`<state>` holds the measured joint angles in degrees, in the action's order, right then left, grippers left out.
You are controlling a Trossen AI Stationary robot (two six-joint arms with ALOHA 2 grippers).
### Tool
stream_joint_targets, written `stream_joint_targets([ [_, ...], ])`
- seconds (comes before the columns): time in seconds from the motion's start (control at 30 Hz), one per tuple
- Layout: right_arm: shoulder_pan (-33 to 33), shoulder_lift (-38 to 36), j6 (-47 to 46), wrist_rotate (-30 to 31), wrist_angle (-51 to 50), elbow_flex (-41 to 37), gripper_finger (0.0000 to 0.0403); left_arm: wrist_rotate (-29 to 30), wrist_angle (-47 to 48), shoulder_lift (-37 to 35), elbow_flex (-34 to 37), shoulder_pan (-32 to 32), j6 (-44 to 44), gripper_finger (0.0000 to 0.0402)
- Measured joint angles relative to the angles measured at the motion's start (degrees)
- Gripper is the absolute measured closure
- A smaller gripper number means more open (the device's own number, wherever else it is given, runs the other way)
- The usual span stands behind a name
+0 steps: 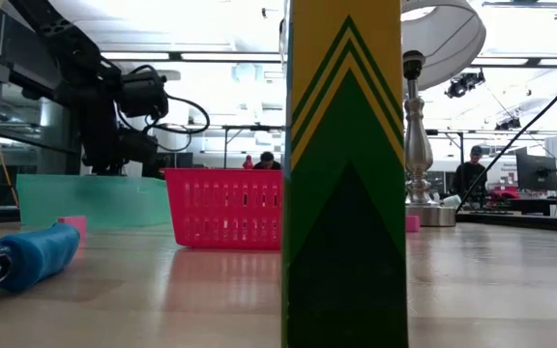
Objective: Pick & Place School Supplies
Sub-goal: Put the middle right yellow crayon box into the green bin
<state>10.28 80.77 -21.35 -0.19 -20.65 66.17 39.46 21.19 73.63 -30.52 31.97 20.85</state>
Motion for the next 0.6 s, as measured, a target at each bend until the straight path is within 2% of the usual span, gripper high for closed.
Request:
stream_joint_targets([
  [0.3, 0.0, 0.0, 0.1, 0.0, 0.0, 0.0, 0.0205, 0.1, 0.0, 0.0, 0.0, -4.2, -2.4, 0.0217],
  [0.6, 0.0, 0.0, 0.1, 0.0, 0.0, 0.0, 0.0205, 2.6, 3.0, 0.0, 0.0, -8.4, -6.0, 0.0217],
])
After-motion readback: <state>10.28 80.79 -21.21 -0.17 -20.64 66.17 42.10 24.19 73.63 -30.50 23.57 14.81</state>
